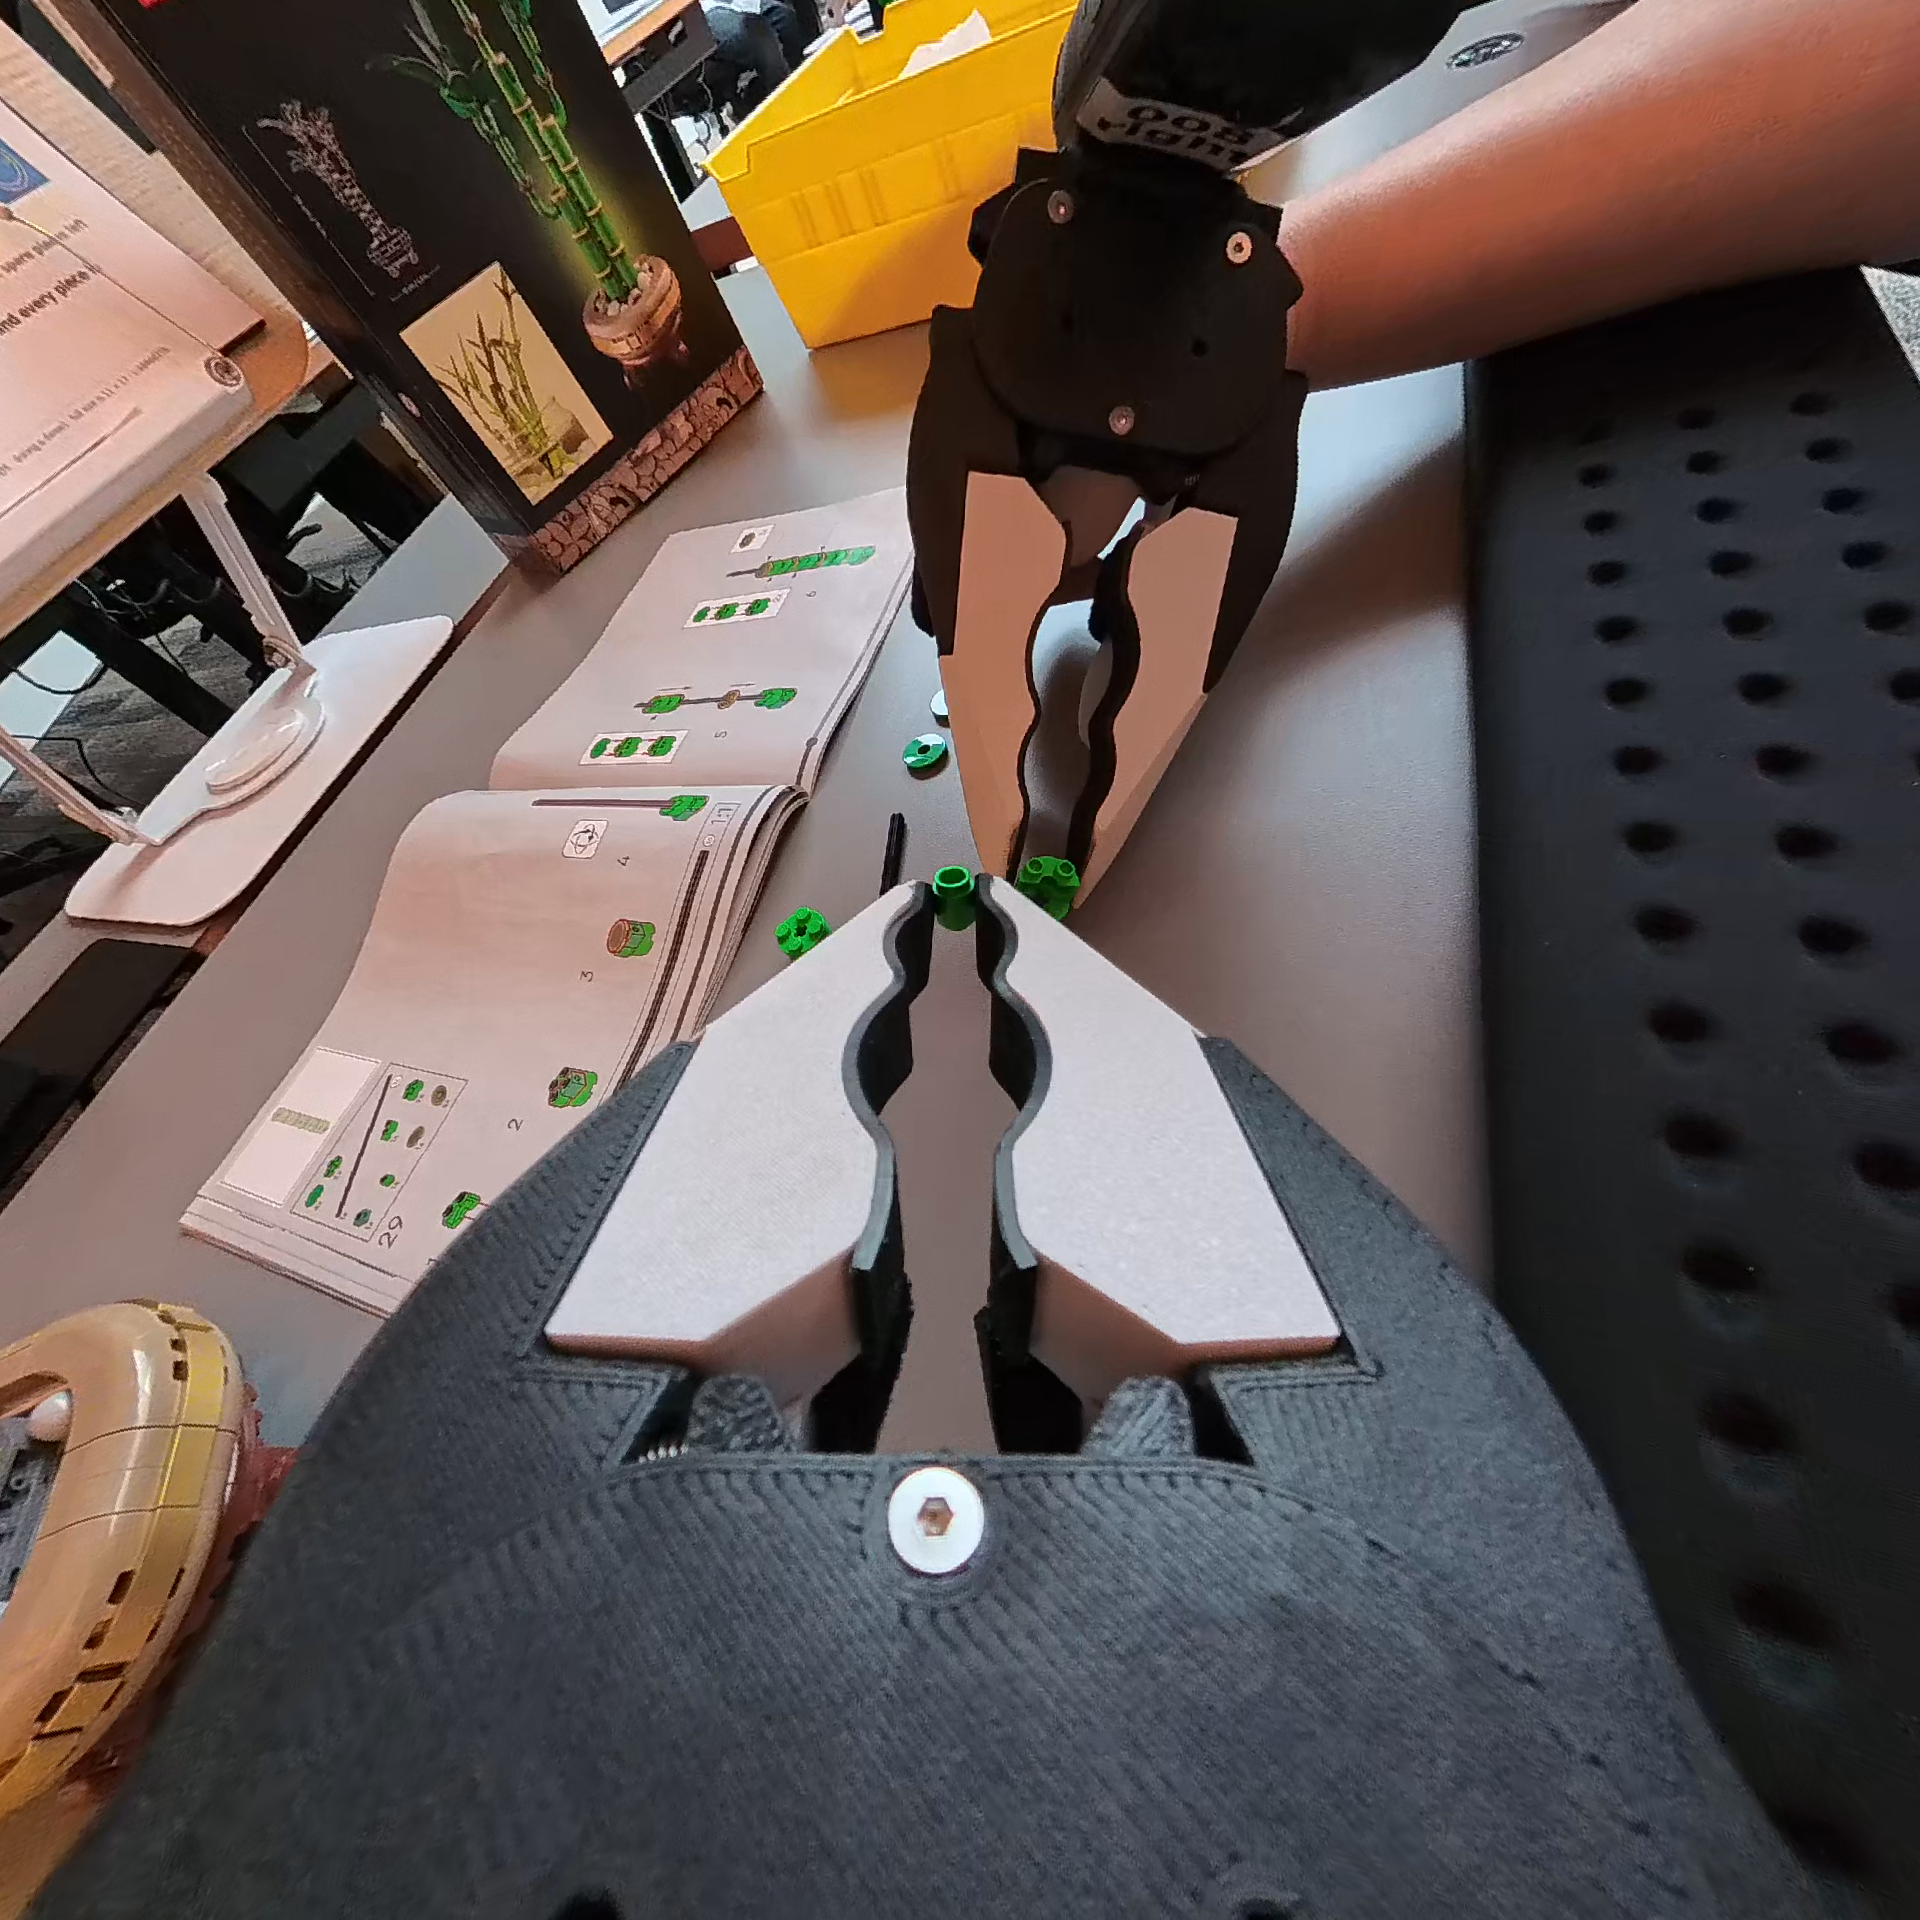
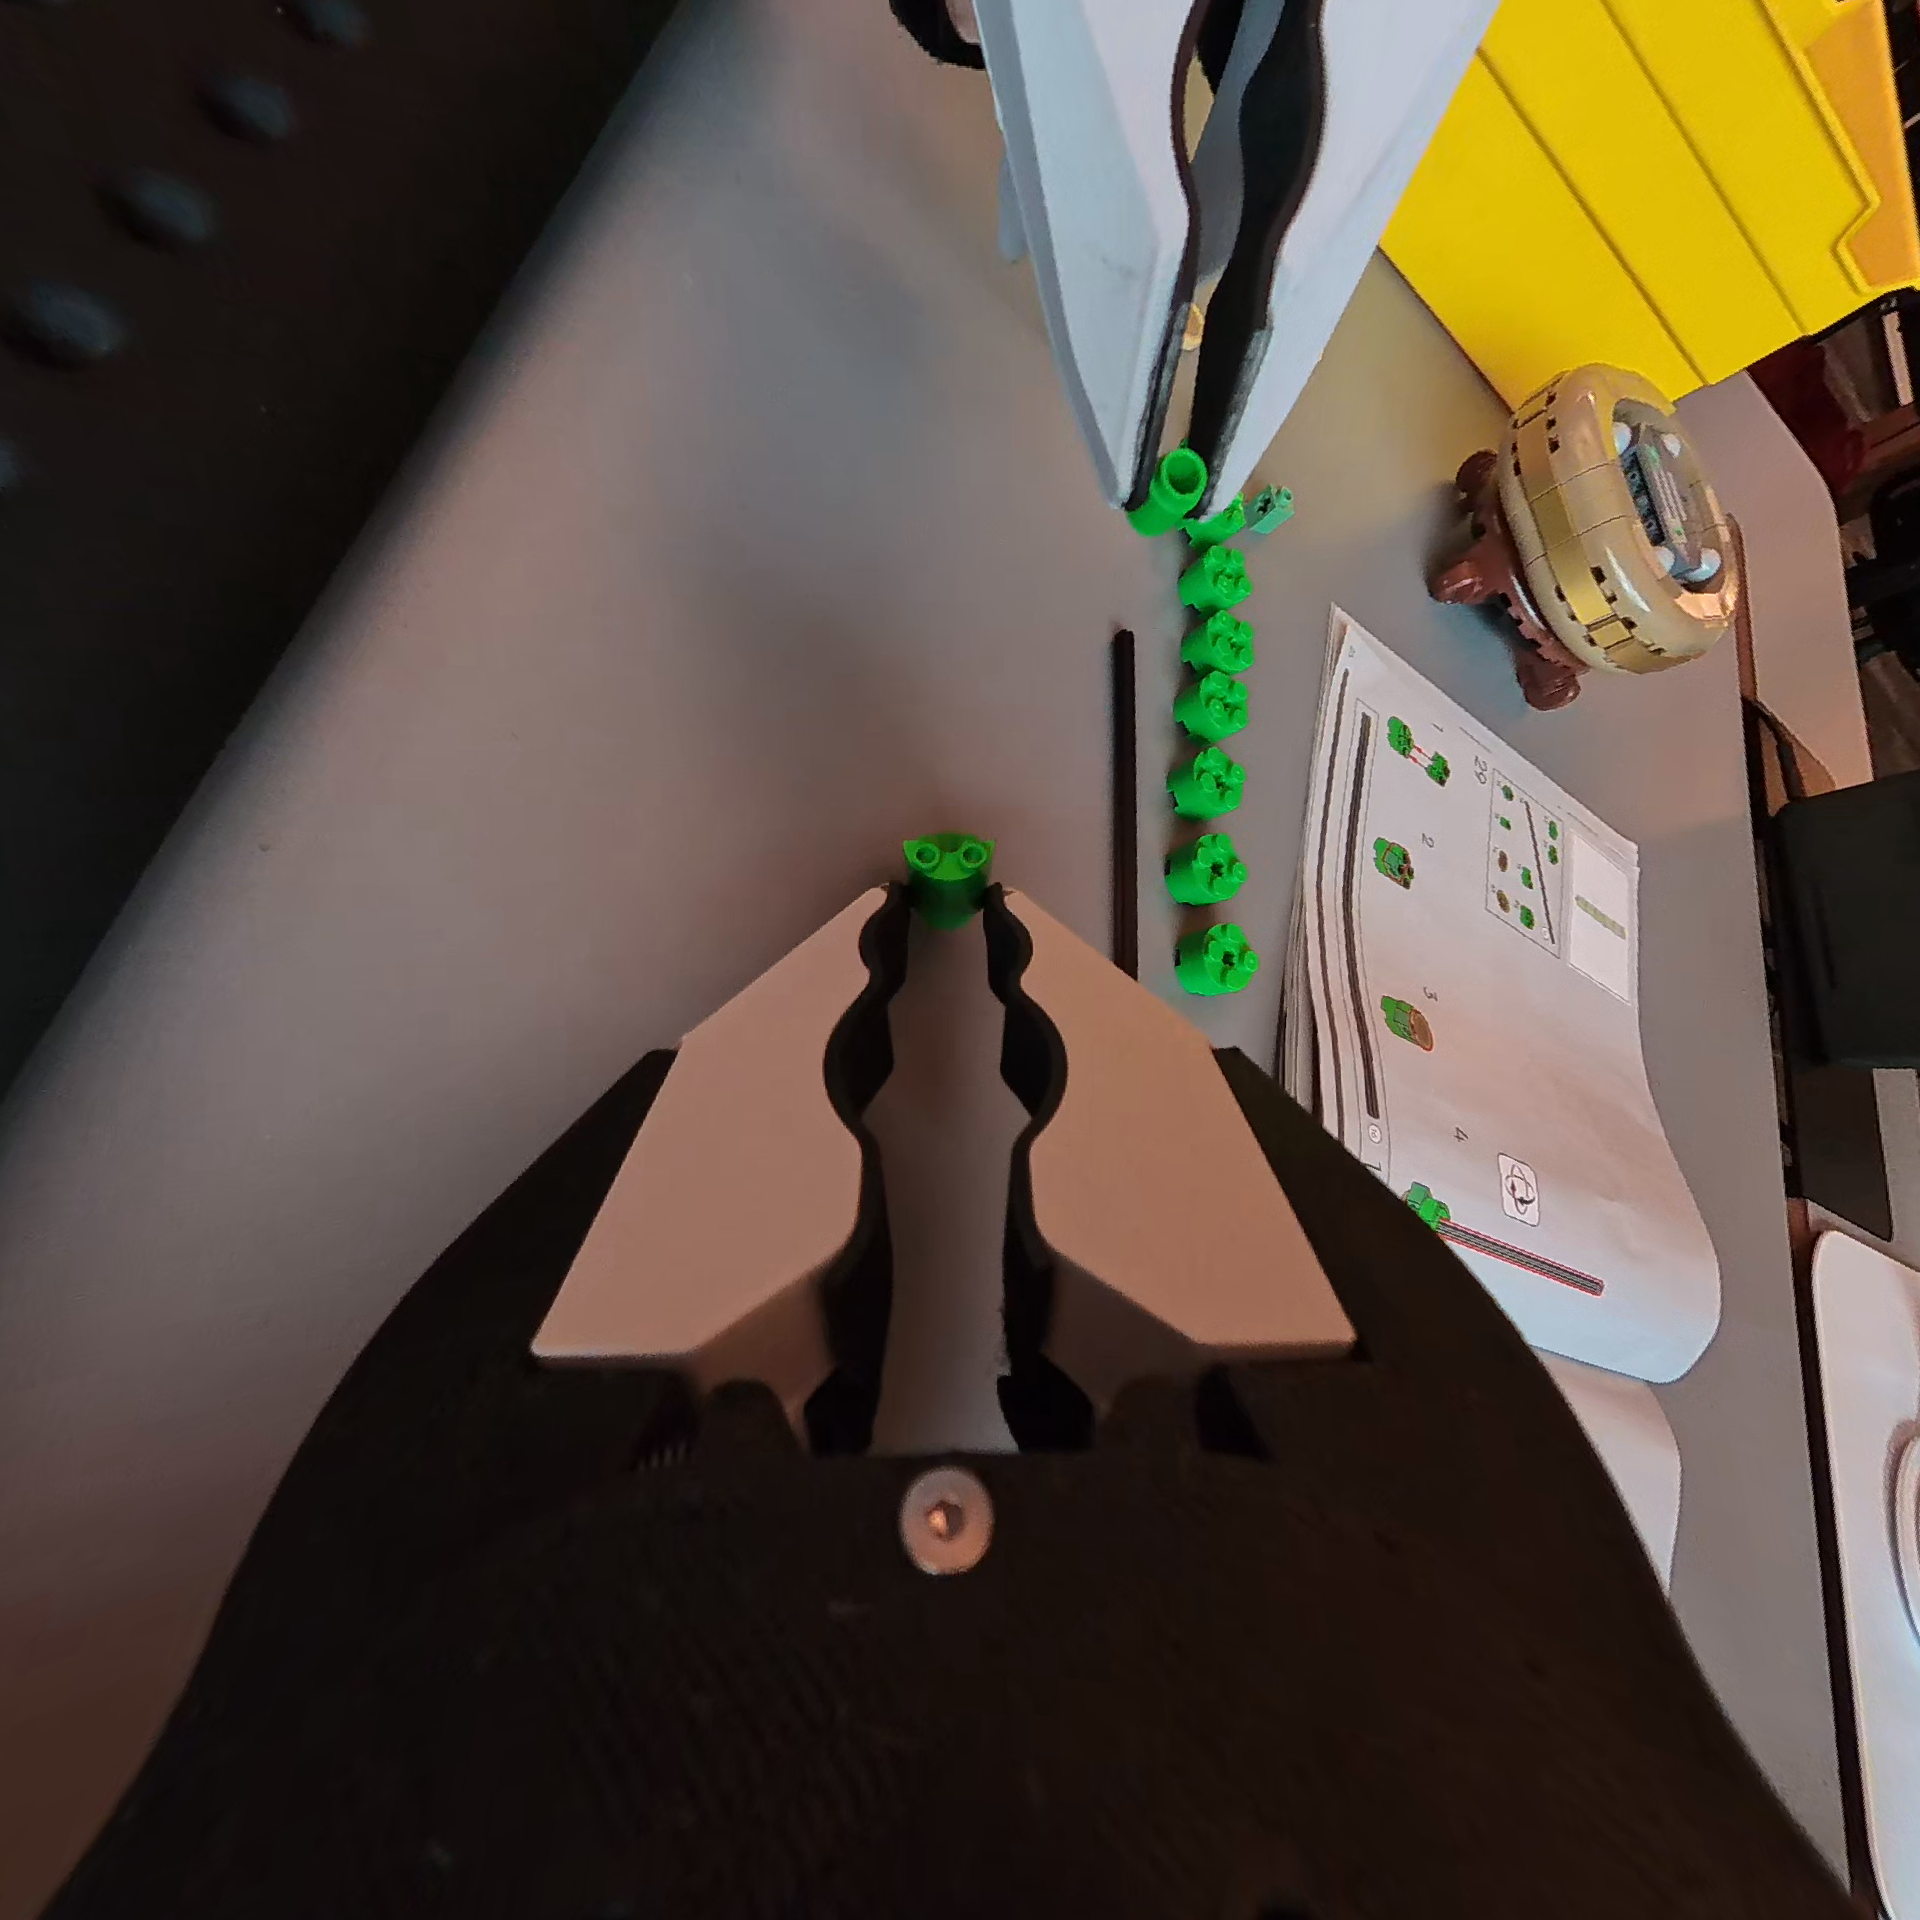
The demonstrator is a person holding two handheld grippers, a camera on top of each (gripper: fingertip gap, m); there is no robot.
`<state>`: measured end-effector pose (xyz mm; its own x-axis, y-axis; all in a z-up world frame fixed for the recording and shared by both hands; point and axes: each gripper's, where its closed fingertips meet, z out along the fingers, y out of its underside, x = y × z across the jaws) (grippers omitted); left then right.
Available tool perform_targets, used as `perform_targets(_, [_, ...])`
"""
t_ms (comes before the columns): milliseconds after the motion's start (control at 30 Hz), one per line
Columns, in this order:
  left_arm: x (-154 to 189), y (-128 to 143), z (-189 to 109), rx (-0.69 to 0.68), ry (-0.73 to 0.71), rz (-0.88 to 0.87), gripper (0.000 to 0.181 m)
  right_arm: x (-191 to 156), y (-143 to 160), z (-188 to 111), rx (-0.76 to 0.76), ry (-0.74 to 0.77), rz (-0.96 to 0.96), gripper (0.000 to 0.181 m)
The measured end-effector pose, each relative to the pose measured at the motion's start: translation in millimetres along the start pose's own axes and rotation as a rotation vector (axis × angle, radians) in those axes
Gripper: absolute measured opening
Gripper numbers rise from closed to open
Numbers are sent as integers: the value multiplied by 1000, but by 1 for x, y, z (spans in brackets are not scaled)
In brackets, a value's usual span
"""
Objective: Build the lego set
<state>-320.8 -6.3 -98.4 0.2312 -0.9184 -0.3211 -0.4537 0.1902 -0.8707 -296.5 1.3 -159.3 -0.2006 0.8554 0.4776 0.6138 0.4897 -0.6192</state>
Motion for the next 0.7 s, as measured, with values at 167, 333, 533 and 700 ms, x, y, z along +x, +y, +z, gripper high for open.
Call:
perform_targets(167, [0, 0, 0, -2, -2, 3, 6, -1, 0, 0, -4, -5, 5, 14])
perform_targets(333, [0, 1, 0, -5, -3, 6, 6, -1, 1, 1, -9, -9, 8, 14])
perform_targets(533, [-1, 1, 0, -5, -10, 10, 6, -1, 0, 0, 4, -16, 35, 14])
perform_targets(700, [-38, -12, -25, 55, -228, 82, 6, 6, -7, -4, 78, -16, 101, 14])
